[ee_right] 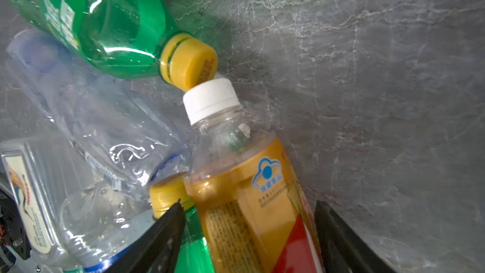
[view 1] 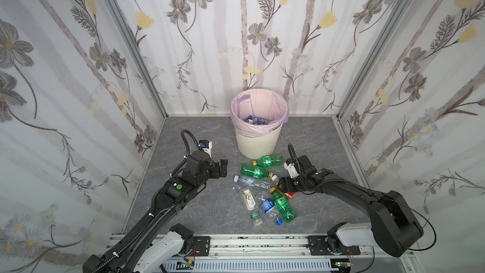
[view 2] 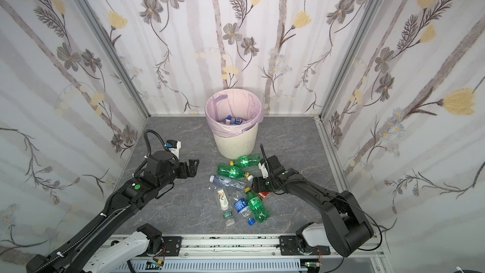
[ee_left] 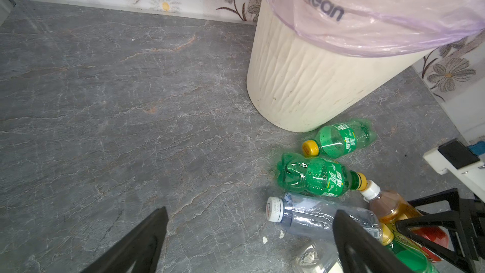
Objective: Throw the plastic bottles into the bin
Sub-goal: 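Draw the left gripper back while the right gripper grasps the orange tea bottle, then lift the orange tea bottle with the right gripper and release it into the bin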
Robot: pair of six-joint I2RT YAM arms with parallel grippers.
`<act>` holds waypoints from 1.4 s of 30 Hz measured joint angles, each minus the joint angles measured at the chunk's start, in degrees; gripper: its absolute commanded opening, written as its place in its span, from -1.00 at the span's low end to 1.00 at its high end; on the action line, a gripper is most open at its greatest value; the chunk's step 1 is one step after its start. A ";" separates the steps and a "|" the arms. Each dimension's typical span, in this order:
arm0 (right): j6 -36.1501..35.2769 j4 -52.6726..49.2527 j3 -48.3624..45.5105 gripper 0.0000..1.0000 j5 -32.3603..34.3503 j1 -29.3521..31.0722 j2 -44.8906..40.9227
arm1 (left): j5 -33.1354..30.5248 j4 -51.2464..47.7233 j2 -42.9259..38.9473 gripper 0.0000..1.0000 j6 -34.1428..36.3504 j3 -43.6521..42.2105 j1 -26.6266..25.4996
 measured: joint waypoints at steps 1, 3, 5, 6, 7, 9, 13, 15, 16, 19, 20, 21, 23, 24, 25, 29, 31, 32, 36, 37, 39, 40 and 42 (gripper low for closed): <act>0.07 0.11 -0.11 0.51 0.39 0.13 0.37 | 0.00 -0.02 0.02 1.00 0.02 0.00 0.00; 0.48 0.28 -0.15 0.48 1.01 0.13 1.03 | 0.00 0.04 0.11 1.00 0.02 0.00 0.02; 1.09 0.76 -0.15 0.45 2.34 0.24 1.84 | 0.00 0.04 0.28 1.00 0.02 0.00 0.02; 1.40 0.81 -0.15 0.44 3.34 0.24 2.16 | 0.00 0.04 0.35 1.00 0.02 0.00 0.02; 1.53 0.92 -0.11 0.41 4.26 0.24 2.43 | 0.00 0.04 0.39 1.00 0.02 0.00 0.02; 1.95 1.07 0.04 0.40 5.09 0.17 2.99 | 0.00 0.04 0.44 1.00 0.04 0.00 0.02; 2.62 1.88 0.35 0.11 7.54 0.17 3.30 | -0.04 0.04 0.44 1.00 0.09 0.00 0.02; 2.93 2.16 0.57 -0.03 8.46 0.17 3.28 | -0.20 0.04 0.44 1.00 0.09 0.00 0.02; 2.99 2.27 0.70 -0.03 9.18 0.17 3.26 | -0.22 0.04 0.44 1.00 0.09 0.00 0.02; 3.19 2.32 1.05 -0.04 9.77 0.13 3.08 | -0.24 0.04 0.44 1.00 0.11 0.00 0.02; 3.19 2.34 1.11 -0.04 10.43 0.13 2.89 | -0.26 0.04 0.44 1.00 0.11 0.00 0.02; 3.19 2.29 1.14 -0.04 10.80 0.13 2.62 | -0.33 0.04 0.44 1.00 0.11 0.00 0.02; 3.21 2.21 1.33 -0.04 11.26 0.13 1.60 | -0.42 0.04 0.44 1.00 0.11 0.00 0.02; 3.21 2.12 1.44 -0.04 11.63 0.13 1.05 | -0.42 0.04 0.44 1.00 0.11 0.00 0.02; 3.21 1.90 1.68 -0.04 12.20 0.13 0.31 | -0.42 0.04 0.44 1.00 0.11 0.02 0.02; 2.93 1.40 3.17 -0.05 13.49 0.00 -3.54 | -0.42 0.11 0.42 1.00 0.11 0.13 0.02; 2.29 0.96 3.98 -0.06 13.53 -0.28 -6.27 | -0.42 0.17 0.44 1.00 0.11 0.20 0.02; 1.88 0.81 4.66 -0.06 13.42 -0.48 -7.89 | -0.42 0.20 0.44 1.00 0.11 0.24 0.02; 0.74 2.49 6.40 -0.10 12.07 -1.31 -15.19 | -0.42 0.42 0.85 1.00 0.09 0.50 0.02; 0.33 2.71 6.71 -0.10 11.78 -1.44 -16.90 | -0.42 0.42 0.92 1.00 0.09 0.57 0.02; -0.57 3.61 7.43 -0.10 10.78 -2.01 -20.87 | -0.39 0.44 1.07 1.00 0.07 0.76 0.02; -1.14 4.39 7.61 -0.10 10.60 -2.32 -22.60 | -0.39 0.46 1.11 1.00 0.07 0.79 0.02; -2.14 6.71 7.69 -0.11 9.51 -3.10 -26.58 | -0.39 0.50 1.25 1.00 0.02 0.92 0.02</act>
